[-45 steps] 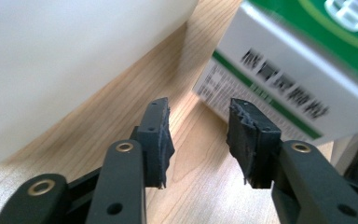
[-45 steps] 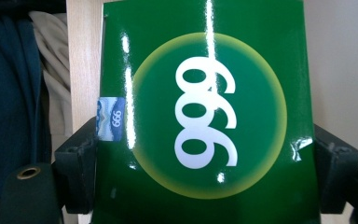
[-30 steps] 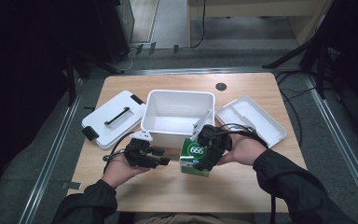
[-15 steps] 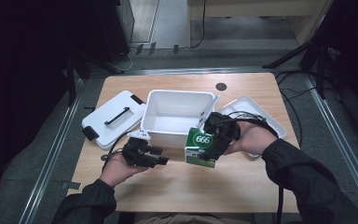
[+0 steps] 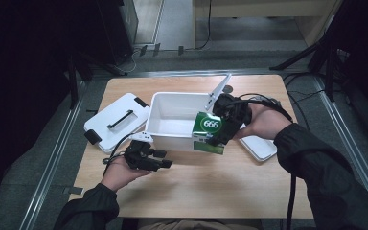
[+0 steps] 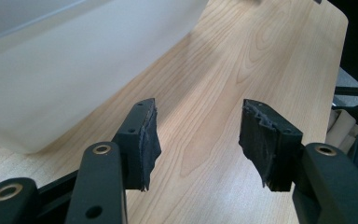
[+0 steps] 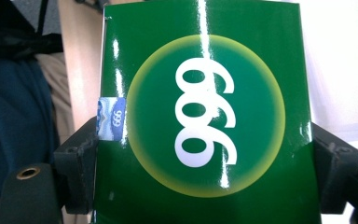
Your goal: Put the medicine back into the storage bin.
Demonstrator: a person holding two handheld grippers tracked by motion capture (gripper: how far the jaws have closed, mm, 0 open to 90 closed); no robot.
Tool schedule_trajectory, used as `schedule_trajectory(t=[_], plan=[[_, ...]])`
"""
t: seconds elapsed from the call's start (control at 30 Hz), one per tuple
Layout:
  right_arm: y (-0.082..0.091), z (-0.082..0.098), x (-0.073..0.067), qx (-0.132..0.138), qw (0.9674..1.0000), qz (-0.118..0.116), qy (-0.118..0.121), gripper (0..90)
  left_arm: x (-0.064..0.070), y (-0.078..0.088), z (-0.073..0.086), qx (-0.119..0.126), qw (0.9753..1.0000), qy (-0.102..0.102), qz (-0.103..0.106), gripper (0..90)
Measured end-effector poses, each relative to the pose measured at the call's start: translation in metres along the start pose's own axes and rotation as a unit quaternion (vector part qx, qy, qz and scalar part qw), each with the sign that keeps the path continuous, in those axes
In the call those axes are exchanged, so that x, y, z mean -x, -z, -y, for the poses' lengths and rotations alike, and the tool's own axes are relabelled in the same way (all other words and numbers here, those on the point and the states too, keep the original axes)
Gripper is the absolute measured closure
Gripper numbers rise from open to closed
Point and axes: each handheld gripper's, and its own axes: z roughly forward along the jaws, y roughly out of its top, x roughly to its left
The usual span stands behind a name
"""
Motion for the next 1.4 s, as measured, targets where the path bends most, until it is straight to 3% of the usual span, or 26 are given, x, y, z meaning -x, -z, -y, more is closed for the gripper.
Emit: schedule_trajectory(t=[0.33,0.63,0.9,1.13,1.27,1.4], plan=[[-0.001,-0.019,0.025,0.001,0.9998,0.022,0.0,17.3,0.0,0.001,-0.001,0.001,1.0,-0.002,0.0,46.4],[-0.027,-0.03,0.049,0.005,0.9994,0.031,0.015,17.2,-0.001,0.002,0.0,0.004,1.0,0.0,0.0,46.6],[-0.046,-0.02,0.066,0.004,0.9994,0.032,0.012,17.0,-0.002,0.003,0.0,0.001,1.0,-0.002,0.0,46.9],[-0.054,-0.009,0.071,0.009,0.9993,0.02,0.03,16.6,-0.002,0.002,0.001,0.001,1.0,0.002,0.0,47.1],[-0.057,-0.005,0.074,0.011,0.9985,0.008,0.053,16.2,-0.003,0.003,0.001,0.001,1.0,0.004,-0.001,47.2],[-0.058,-0.003,0.075,0.01,0.9984,0.003,0.055,16.1,-0.004,0.003,0.002,0.001,1.0,0.006,-0.004,47.2]])
